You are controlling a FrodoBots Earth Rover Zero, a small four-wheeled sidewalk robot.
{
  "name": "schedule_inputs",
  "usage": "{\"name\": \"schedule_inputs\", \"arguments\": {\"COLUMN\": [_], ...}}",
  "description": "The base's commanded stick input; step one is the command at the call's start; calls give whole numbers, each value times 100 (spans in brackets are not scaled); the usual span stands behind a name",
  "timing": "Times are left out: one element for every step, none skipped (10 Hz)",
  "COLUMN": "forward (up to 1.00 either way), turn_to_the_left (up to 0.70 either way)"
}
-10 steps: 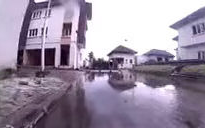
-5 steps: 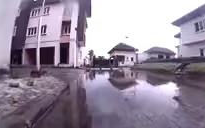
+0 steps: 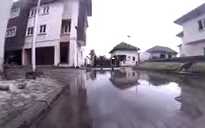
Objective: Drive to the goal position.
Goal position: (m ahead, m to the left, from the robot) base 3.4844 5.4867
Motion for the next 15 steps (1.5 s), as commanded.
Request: {"name": "schedule_inputs", "arguments": {"forward": [70,70,70,70,70,70,70,70,70,70,70,70,70,70,70], "turn_to_the_left": [0,0,0,0,0,0,0,0,0,0,0,0,0,0,0]}}
